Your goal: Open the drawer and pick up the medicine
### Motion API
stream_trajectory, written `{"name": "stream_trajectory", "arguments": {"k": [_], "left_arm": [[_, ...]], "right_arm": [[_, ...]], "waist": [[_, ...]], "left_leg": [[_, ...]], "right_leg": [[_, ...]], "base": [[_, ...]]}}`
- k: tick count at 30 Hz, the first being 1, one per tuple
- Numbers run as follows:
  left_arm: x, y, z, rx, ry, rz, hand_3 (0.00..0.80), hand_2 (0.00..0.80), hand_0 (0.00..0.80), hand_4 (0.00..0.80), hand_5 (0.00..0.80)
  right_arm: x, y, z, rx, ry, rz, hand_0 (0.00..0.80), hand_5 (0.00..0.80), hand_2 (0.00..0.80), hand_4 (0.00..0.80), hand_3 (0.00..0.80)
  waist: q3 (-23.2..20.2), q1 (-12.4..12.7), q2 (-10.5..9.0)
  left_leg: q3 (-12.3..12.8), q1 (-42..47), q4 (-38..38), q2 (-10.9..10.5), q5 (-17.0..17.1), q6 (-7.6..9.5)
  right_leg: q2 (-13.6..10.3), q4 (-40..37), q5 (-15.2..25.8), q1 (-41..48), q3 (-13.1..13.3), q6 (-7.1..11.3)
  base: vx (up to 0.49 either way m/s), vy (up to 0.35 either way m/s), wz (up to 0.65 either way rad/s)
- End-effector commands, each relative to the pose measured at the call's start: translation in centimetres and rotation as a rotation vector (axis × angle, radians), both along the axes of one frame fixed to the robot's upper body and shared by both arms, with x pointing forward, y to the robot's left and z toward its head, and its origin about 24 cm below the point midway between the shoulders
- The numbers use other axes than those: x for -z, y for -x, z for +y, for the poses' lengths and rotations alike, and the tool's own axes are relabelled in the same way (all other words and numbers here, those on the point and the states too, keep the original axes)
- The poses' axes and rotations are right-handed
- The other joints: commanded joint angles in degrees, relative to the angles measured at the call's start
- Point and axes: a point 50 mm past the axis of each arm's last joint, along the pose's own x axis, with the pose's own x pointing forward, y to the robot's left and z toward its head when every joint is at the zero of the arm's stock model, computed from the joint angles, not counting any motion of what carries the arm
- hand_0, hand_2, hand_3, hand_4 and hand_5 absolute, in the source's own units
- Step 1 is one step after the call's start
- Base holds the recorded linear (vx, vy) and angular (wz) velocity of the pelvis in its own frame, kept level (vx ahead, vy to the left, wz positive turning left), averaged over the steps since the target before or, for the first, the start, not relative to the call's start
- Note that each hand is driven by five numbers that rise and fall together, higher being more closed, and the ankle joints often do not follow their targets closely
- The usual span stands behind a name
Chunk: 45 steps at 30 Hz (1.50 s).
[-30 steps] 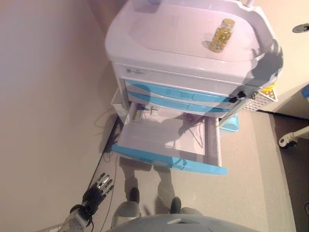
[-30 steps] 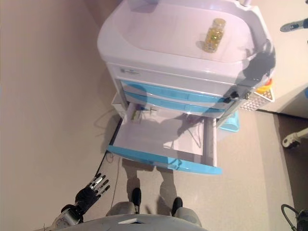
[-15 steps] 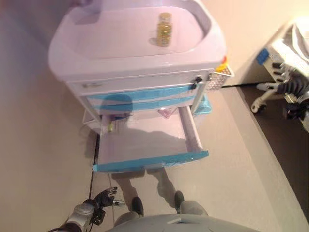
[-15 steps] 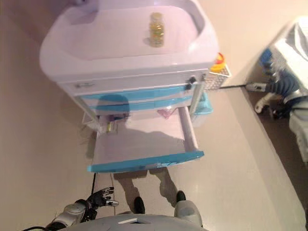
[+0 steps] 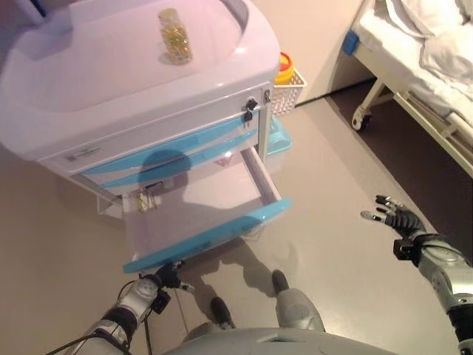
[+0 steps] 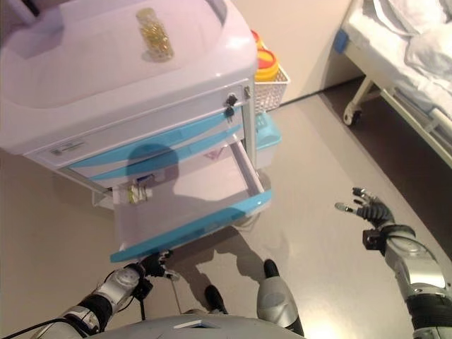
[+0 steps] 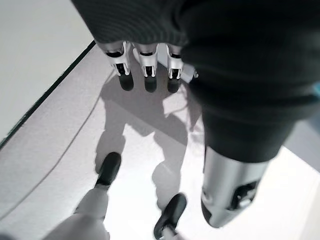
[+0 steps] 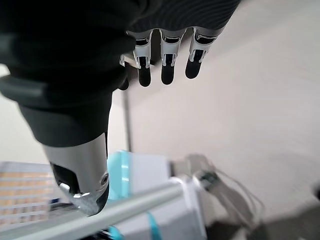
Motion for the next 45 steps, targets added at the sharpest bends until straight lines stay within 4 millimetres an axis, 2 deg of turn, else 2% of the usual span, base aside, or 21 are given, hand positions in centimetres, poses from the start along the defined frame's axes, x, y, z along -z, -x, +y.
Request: {"name": "stream_trajectory", "arguments": {"k": [1, 2, 3, 4, 8, 11, 16, 18, 22, 23, 27, 32, 37, 41, 45], "left_arm": [[-4.5, -4.6, 3.3, -0.121, 0.009, -0.244, 0.000, 0.000, 0.000, 0.000, 0.000], [-4.5, -4.6, 3.3, -0.121, 0.009, -0.244, 0.000, 0.000, 0.000, 0.000, 0.000], [-5.2, -5.0, 4.0, -0.138, 0.010, -0.268, 0.000, 0.000, 0.000, 0.000, 0.000], [-6.1, -5.3, 5.0, -0.153, 0.018, -0.292, 0.000, 0.000, 0.000, 0.000, 0.000], [-7.7, -5.7, 7.4, -0.186, 0.081, -0.301, 0.000, 0.000, 0.000, 0.000, 0.000], [-8.7, -5.8, 9.4, -0.212, 0.129, -0.270, 0.000, 0.000, 0.000, 0.000, 0.000], [-11.5, -6.5, 12.7, -0.271, 0.109, -0.290, 0.000, 0.000, 0.000, 0.000, 0.000], [-12.9, -6.9, 13.9, -0.315, 0.075, -0.326, 0.000, 0.000, 0.000, 0.000, 0.000], [-17.4, -8.4, 16.4, -0.408, 0.006, -0.465, 0.000, 0.000, 0.000, 0.000, 0.000], [-18.5, -8.7, 17.0, -0.441, -0.011, -0.500, 0.000, 0.000, 0.000, 0.000, 0.000], [-22.1, -9.2, 18.8, -0.552, -0.064, -0.621, 0.000, 0.000, 0.000, 0.000, 0.000], [-25.8, -9.3, 20.3, -0.692, -0.053, -0.763, 0.000, 0.000, 0.000, 0.000, 0.000], [-28.2, -9.1, 21.3, -0.785, -0.111, -0.875, 0.000, 0.000, 0.000, 0.000, 0.000], [-29.2, -9.0, 21.6, -0.832, -0.102, -0.932, 0.000, 0.000, 0.000, 0.000, 0.000], [-29.1, -9.6, 20.9, -0.753, -0.016, -0.923, 0.000, 0.000, 0.000, 0.000, 0.000]], "right_arm": [[0.6, 0.0, 1.0, -0.095, -0.010, -0.022, 0.000, 0.000, 0.000, 0.000, 0.000], [0.6, 0.0, 1.0, -0.095, -0.010, -0.022, 0.000, 0.000, 0.000, 0.000, 0.000], [1.3, 0.5, 0.9, -0.107, -0.014, 0.003, 0.000, 0.000, 0.000, 0.000, 0.000], [2.1, 1.1, 1.0, -0.093, -0.093, 0.020, 0.000, 0.000, 0.000, 0.000, 0.000], [4.6, 2.9, 1.2, -0.114, -0.187, 0.103, 0.000, 0.000, 0.000, 0.000, 0.000], [5.6, 3.7, 1.5, -0.153, -0.225, 0.142, 0.000, 0.000, 0.000, 0.000, 0.000], [6.4, 4.0, 2.1, -0.224, -0.253, 0.149, 0.000, 0.000, 0.000, 0.000, 0.000], [6.9, 4.2, 2.4, -0.232, -0.241, 0.161, 0.000, 0.000, 0.000, 0.000, 0.000], [7.7, 4.0, 3.2, -0.209, -0.264, 0.139, 0.000, 0.000, 0.000, 0.000, 0.000], [7.9, 4.1, 3.4, -0.198, -0.259, 0.134, 0.000, 0.000, 0.000, 0.000, 0.000], [8.4, 4.1, 4.0, -0.151, -0.278, 0.102, 0.000, 0.000, 0.000, 0.000, 0.000], [8.9, 4.2, 4.6, -0.112, -0.297, 0.076, 0.000, 0.000, 0.000, 0.000, 0.000], [9.2, 4.0, 5.5, -0.091, -0.319, 0.049, 0.000, 0.000, 0.000, 0.000, 0.000], [9.6, 4.4, 6.2, -0.089, -0.339, 0.055, 0.000, 0.000, 0.000, 0.000, 0.000], [10.0, 4.7, 6.9, -0.098, -0.361, 0.051, 0.000, 0.000, 0.000, 0.000, 0.000]], "waist": [[-0.07, -0.97, -3.09], [-0.22, -0.89, -3.10], [0.53, -1.21, -3.09], [1.27, -1.33, -3.10], [3.06, -1.76, -3.16], [4.26, -2.13, -3.27], [6.97, -2.75, -3.46], [7.82, -2.81, -3.82], [10.07, -2.34, -4.84], [10.70, -2.25, -4.53], [12.52, -1.77, -5.43], [13.72, -1.20, -6.43], [14.31, -0.37, -7.50], [14.31, 0.18, -8.13], [14.31, 0.74, -8.58]], "left_leg": [[-1.30, -3.46, 11.95, 1.21, -9.76, -1.73], [-1.20, -3.62, 11.88, 1.21, -9.61, -1.76], [-1.10, -3.77, 12.23, 1.13, -9.77, -1.71], [-1.12, -4.27, 12.69, 0.97, -9.76, -1.65], [-0.87, -5.36, 13.98, 0.77, -9.99, -1.51], [-0.54, -6.42, 15.51, 0.73, -10.34, -1.39], [0.15, -9.40, 19.09, 0.60, -11.07, -1.07], [0.32, -10.60, 20.56, 0.68, -11.55, -0.94], [0.07, -14.30, 24.22, 1.31, -12.17, -0.78], [-0.71, -14.55, 25.34, 1.63, -13.94, -1.00], [-1.07, -17.07, 27.74, 2.09, -14.34, -0.93], [-1.50, -18.84, 29.23, 2.41, -14.82, -0.53], [-2.30, -19.89, 30.12, 3.02, -15.21, -0.29], [-2.73, -20.05, 30.02, 3.45, -15.36, -0.23], [-3.11, -19.45, 29.55, 3.48, -15.64, -0.15]], "right_leg": [[-3.93, 3.51, 1.43, -4.75, 1.06, 5.44], [-3.90, 3.42, 1.59, -4.95, 1.15, 5.41], [-3.94, 3.58, 1.51, -5.15, 1.34, 5.41], [-3.92, 3.78, 1.63, -5.68, 1.64, 5.36], [-3.87, 3.95, 1.84, -6.60, 2.25, 5.14], [-3.93, 4.27, 1.89, -7.47, 2.73, 5.06], [-4.04, 4.99, 2.17, -9.72, 3.80, 4.59], [-4.03, 5.16, 2.19, -10.47, 4.11, 4.43], [-3.74, 5.89, 2.38, -12.51, 4.47, 3.91], [-3.57, 6.40, 1.08, -12.28, 4.05, 4.17], [-3.48, 7.14, 1.38, -13.78, 4.22, 4.07], [-3.16, 7.70, 1.72, -14.84, 4.55, 4.13], [-2.77, 7.68, 2.26, -15.06, 4.29, 4.55], [-2.75, 6.99, 2.72, -14.62, 3.75, 4.93], [-2.71, 6.29, 2.89, -13.53, 3.15, 5.22]], "base": [[-0.049, 0.056, -0.19], [-0.051, 0.055, -0.14], [-0.062, 0.068, -0.09], [-0.081, 0.100, -0.09], [-0.050, 0.084, -0.16], [-0.041, 0.093, -0.10], [-0.056, 0.098, -0.10], [-0.057, 0.053, -0.05], [-0.064, 0.005, 0.00], [-0.014, 0.028, 0.05], [-0.057, -0.005, 0.08], [-0.037, -0.035, 0.03], [-0.024, -0.071, 0.06], [-0.012, -0.087, 0.00], [-0.013, -0.097, 0.10]]}}
